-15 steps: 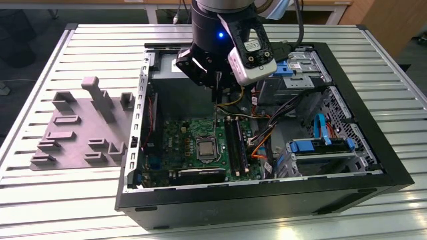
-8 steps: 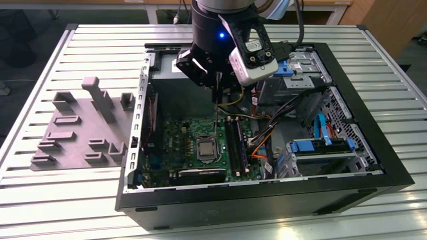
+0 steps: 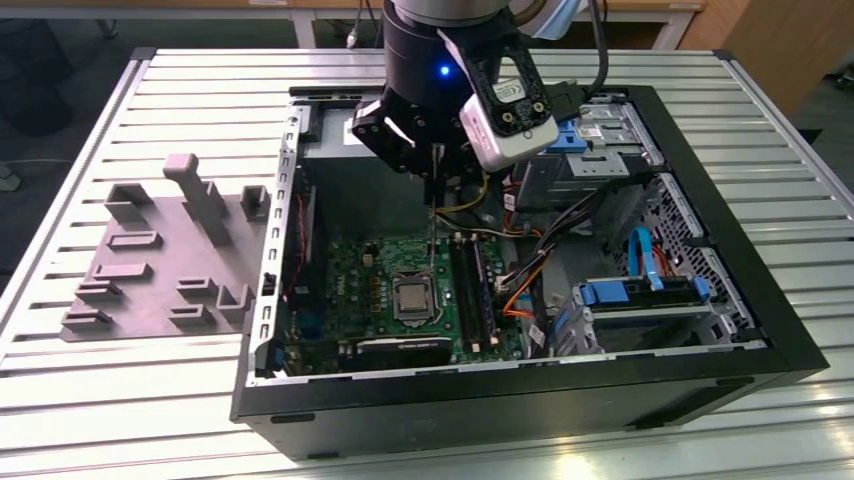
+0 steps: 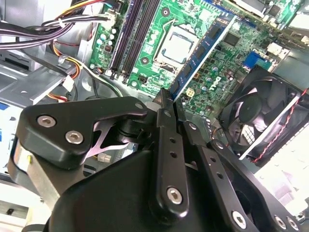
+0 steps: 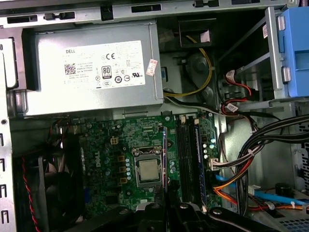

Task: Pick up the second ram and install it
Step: 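Insert the second ram into the second slot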

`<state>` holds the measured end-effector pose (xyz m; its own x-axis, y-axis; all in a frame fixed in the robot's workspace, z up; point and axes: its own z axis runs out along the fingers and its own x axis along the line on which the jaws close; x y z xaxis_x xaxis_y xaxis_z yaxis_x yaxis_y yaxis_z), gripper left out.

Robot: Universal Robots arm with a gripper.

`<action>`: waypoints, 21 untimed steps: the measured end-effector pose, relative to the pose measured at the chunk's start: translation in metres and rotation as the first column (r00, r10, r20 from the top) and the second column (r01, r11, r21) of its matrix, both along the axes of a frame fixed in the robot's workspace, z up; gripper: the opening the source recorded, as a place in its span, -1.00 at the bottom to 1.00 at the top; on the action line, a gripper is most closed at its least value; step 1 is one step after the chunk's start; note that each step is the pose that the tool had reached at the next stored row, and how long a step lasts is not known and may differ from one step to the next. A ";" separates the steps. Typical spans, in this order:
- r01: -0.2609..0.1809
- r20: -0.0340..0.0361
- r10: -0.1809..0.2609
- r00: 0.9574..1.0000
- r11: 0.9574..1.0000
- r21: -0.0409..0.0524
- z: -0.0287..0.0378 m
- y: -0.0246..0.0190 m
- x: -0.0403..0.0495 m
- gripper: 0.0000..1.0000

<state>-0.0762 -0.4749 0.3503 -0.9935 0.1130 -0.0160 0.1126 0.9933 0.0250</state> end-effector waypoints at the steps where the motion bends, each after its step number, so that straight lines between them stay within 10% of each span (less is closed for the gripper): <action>1: -0.001 0.000 0.001 1.000 1.000 0.000 0.0000 0.0000 0.0000 -0.72; 21: -0.053 0.000 0.053 0.999 0.999 0.000 -0.0008 0.0000 0.0000 -0.72</action>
